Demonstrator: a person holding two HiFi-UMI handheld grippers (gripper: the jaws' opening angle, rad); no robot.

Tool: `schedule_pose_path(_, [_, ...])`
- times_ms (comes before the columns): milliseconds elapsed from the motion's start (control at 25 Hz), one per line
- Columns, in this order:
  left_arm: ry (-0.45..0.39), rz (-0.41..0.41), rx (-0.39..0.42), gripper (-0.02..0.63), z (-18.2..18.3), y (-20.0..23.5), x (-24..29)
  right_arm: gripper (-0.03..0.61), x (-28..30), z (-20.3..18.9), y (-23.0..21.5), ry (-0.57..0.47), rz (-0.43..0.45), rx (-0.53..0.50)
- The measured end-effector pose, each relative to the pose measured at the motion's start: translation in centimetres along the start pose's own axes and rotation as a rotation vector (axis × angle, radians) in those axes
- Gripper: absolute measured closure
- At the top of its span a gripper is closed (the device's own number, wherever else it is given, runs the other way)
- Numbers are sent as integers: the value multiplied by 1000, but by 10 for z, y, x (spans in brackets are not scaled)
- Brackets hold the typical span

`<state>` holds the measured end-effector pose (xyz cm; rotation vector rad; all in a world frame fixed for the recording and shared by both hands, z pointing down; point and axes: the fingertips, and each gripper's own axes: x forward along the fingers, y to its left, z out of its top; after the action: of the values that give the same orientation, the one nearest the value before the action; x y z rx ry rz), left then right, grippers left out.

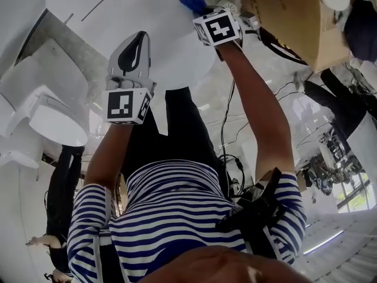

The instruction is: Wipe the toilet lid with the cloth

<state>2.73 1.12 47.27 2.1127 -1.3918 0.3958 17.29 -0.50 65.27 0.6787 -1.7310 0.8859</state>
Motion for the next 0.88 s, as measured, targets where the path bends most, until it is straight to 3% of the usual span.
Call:
schedule_pose_path(360, [-22,27,-4,611,8,22,-17,529,7,5,26,16,21,-14])
schedule_pose_path(880, [-53,125,-35,611,10,87,-64,529,40,-1,177,51,174,-106])
